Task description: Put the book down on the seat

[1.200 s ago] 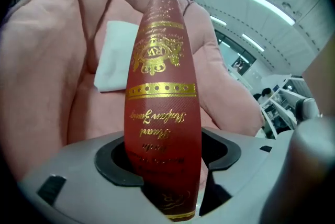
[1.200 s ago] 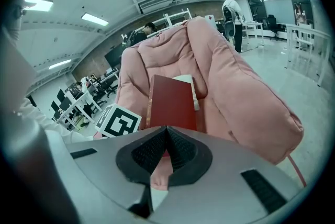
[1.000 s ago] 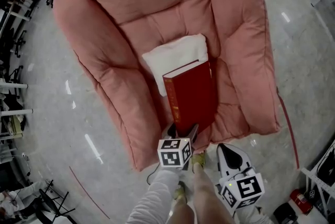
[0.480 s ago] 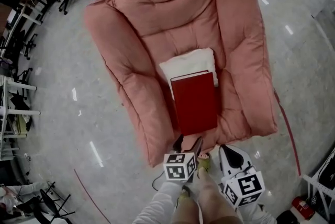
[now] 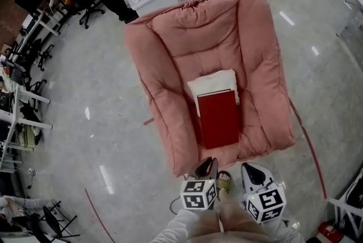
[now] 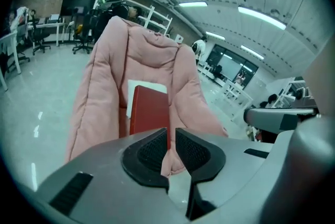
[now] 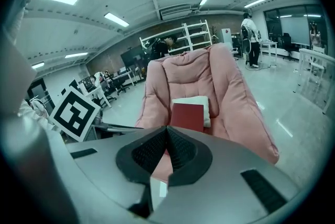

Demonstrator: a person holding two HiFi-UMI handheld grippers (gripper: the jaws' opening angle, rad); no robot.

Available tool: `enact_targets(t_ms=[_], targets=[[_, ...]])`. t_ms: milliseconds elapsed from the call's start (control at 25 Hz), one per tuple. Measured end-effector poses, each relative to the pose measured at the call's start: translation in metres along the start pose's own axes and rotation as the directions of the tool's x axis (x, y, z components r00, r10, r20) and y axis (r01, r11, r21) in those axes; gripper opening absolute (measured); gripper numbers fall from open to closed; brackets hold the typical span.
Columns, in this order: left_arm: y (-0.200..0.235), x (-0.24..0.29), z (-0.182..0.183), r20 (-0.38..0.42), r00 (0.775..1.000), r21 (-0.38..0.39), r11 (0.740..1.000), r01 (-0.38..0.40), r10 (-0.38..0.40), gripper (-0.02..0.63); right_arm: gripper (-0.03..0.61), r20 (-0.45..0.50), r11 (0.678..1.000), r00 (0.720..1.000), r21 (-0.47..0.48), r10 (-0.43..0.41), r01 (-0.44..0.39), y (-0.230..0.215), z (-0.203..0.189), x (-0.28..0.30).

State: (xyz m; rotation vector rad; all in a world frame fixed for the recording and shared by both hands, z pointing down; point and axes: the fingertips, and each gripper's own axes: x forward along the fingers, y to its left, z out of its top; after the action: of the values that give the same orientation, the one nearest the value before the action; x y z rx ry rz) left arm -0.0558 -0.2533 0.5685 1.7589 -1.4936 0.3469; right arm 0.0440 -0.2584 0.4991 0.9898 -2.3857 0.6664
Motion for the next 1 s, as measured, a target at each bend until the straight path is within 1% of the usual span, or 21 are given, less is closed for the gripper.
enact_targets(t_ms=[120, 200, 440, 680, 840, 1000], targets=[[-0.007, -0.025, 0.011, 0.032, 0.999, 0.015, 1.000, -0.004, 0.004, 0.023, 0.005, 0.010, 1.000, 1.000, -0.004, 0.008, -0.008, 0.010, 0.002, -0.013], [-0.013, -0.042, 0.018, 0.047, 0.999, 0.026, 1.000, 0.003, -0.004, 0.011, 0.005, 0.023, 1.000, 1.000, -0.010, 0.016, -0.016, 0.018, 0.005, -0.021], [-0.032, -0.079, 0.038, 0.077, 0.997, 0.062, 0.998, 0.001, -0.006, 0.008, 0.005, 0.064, 0.998, 0.996, -0.023, 0.058, -0.057, 0.032, 0.025, -0.034], [-0.046, -0.107, 0.042, 0.093, 0.995, 0.119, 0.993, 0.022, -0.033, 0.006, 0.005, 0.105, 0.995, 0.992, -0.070, 0.074, -0.067, 0.042, 0.043, -0.043], [-0.050, -0.118, 0.050, 0.114, 0.993, 0.120, 0.993, 0.019, -0.032, 0.006, 0.005, 0.127, 0.991, 0.988, -0.114, 0.088, -0.074, 0.045, 0.059, -0.049], [-0.061, -0.121, 0.064, 0.137, 0.990, 0.105, 0.994, 0.022, -0.037, 0.006, 0.005, 0.145, 0.986, 0.984, -0.144, 0.102, -0.081, 0.038, 0.074, -0.056]])
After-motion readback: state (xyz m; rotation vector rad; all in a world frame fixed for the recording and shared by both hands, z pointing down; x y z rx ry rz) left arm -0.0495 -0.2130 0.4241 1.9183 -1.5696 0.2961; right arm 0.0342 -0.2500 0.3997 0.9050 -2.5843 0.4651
